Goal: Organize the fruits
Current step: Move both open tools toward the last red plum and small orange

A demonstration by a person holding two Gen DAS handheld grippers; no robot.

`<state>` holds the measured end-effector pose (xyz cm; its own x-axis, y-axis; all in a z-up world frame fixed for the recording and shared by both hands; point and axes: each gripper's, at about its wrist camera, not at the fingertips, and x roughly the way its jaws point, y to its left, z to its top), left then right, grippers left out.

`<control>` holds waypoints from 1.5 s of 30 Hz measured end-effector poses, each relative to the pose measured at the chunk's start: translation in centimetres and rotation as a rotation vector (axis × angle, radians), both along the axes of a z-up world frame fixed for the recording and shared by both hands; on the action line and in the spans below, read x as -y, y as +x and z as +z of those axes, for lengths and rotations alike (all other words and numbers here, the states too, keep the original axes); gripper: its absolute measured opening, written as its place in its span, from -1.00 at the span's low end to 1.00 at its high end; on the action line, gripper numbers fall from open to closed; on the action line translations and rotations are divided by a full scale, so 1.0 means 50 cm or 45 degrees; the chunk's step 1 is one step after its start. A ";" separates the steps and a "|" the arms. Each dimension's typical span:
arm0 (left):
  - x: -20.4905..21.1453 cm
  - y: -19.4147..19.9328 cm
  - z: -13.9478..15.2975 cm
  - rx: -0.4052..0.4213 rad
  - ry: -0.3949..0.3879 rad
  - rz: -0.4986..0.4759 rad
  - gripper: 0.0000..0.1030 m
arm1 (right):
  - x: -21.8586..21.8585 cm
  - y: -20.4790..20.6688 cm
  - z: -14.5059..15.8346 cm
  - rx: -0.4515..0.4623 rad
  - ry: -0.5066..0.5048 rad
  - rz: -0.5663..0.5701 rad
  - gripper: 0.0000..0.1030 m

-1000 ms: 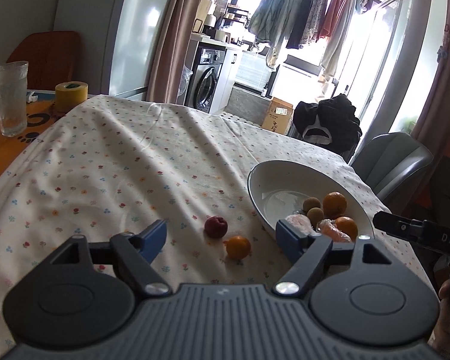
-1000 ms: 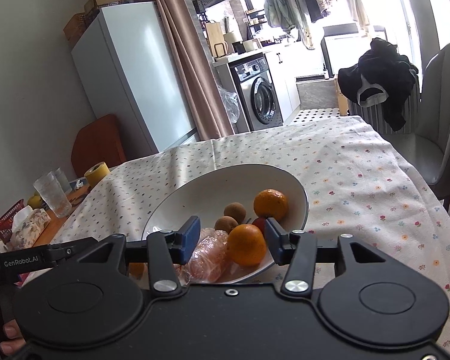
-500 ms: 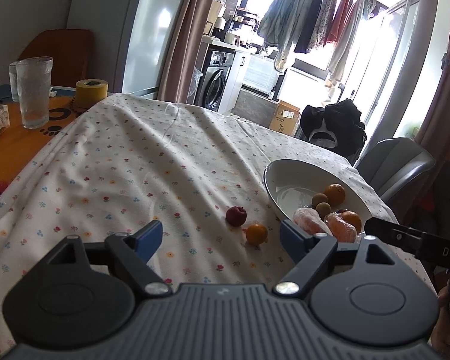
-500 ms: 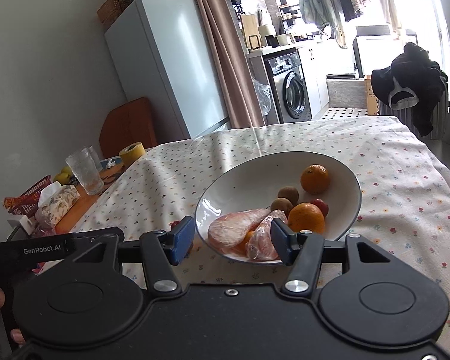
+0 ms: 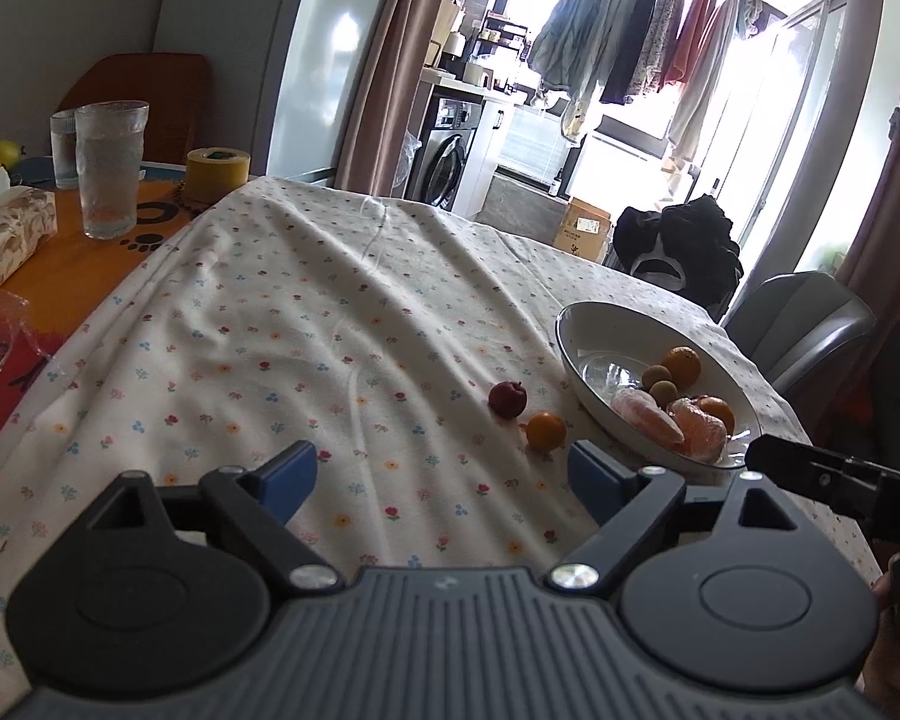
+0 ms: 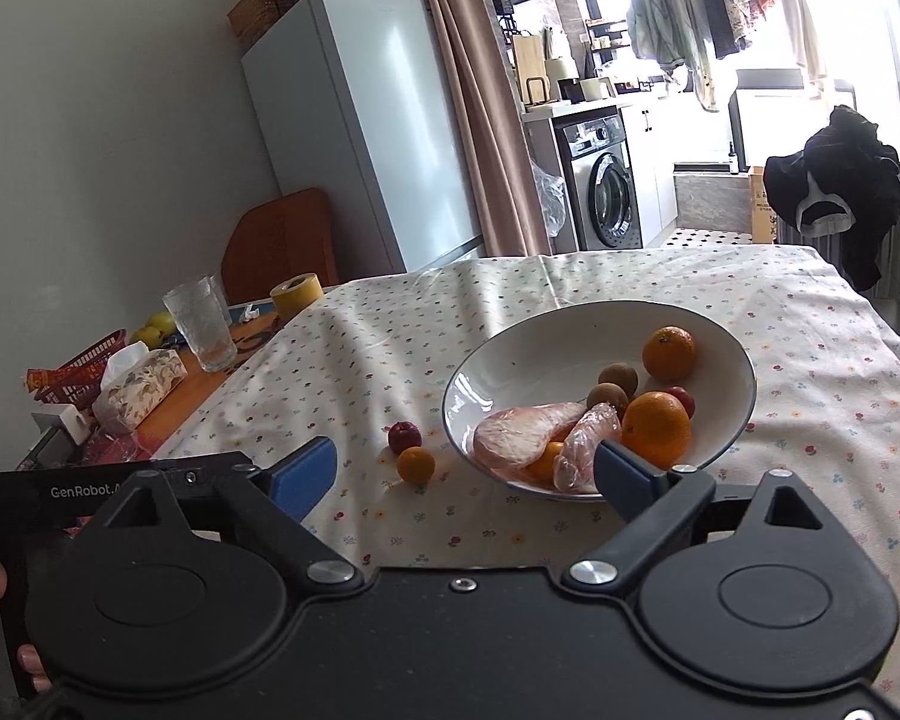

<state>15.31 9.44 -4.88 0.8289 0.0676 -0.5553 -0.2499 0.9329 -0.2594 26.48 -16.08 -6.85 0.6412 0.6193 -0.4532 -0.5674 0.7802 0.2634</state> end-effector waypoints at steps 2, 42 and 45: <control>-0.004 -0.005 -0.005 -0.008 -0.004 0.006 0.73 | -0.003 -0.004 -0.004 -0.010 0.000 0.015 0.85; -0.059 0.009 -0.042 -0.022 -0.049 0.127 0.74 | -0.122 0.036 -0.061 -0.118 -0.077 0.147 0.44; -0.064 0.010 -0.046 -0.023 -0.053 0.129 0.74 | -0.138 0.047 -0.066 -0.135 -0.077 0.144 0.32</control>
